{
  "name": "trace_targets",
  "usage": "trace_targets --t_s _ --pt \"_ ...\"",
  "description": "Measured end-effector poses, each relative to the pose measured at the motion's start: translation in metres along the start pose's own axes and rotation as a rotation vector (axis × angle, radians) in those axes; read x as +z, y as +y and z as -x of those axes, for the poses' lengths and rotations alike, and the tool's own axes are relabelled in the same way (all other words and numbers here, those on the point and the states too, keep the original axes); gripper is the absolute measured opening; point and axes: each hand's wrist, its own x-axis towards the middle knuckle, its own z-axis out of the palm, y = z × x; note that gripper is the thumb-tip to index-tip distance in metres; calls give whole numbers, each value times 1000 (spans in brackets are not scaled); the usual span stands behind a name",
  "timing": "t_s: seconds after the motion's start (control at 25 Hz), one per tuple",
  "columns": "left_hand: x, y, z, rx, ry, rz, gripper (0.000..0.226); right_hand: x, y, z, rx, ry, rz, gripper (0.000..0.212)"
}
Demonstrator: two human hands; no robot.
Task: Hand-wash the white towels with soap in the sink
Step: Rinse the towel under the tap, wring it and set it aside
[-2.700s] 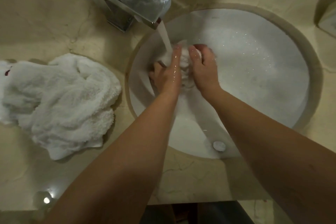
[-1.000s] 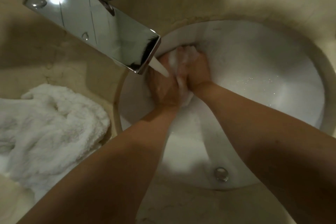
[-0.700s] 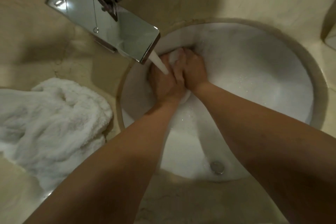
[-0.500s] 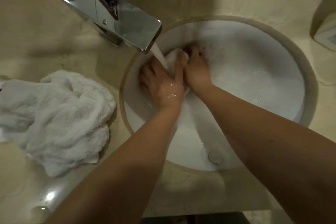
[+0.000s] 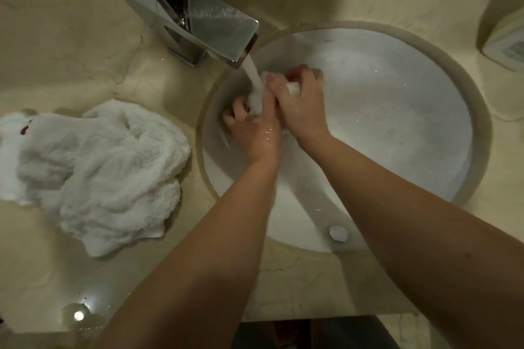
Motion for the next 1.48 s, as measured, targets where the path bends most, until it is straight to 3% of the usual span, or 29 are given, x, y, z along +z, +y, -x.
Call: trace_targets --t_s 0.12,0.28,0.36,0.48,0.68,0.76,0.88,0.96,1.12,1.24,1.36,1.48 --pt "-14 -2 3 289 14 -7 41 7 -3 1 -28 15 -133 34" --pt "-26 -4 -2 512 75 -132 41 14 6 0 119 -56 -239 27" --pt "-27 -8 -7 454 -15 -244 52 11 14 -3 158 -66 -186 27" --pt "-23 -13 -18 434 -76 -299 66 6 14 -4 147 -31 -95 48" --pt "-7 -18 -27 546 -32 -205 57 9 18 4 3 -25 57 49" --pt "-2 -16 -28 503 -94 -152 53 9 24 0 -62 19 182 53" --pt "3 -16 -30 425 -225 -2 28 14 29 -1 -59 3 147 57" --pt "3 -20 -32 377 -206 67 23 17 31 0 -47 15 135 54" --pt "9 -35 -40 427 -191 -86 49 25 43 -6 -105 31 340 63" --pt "18 -32 -40 370 -212 -155 62 23 45 -17 10 8 291 71" --pt "25 -32 -51 512 -183 -130 49 18 48 -32 28 -63 337 46" --pt "34 -41 -68 686 -193 -236 43 17 48 -45 99 -76 199 26"
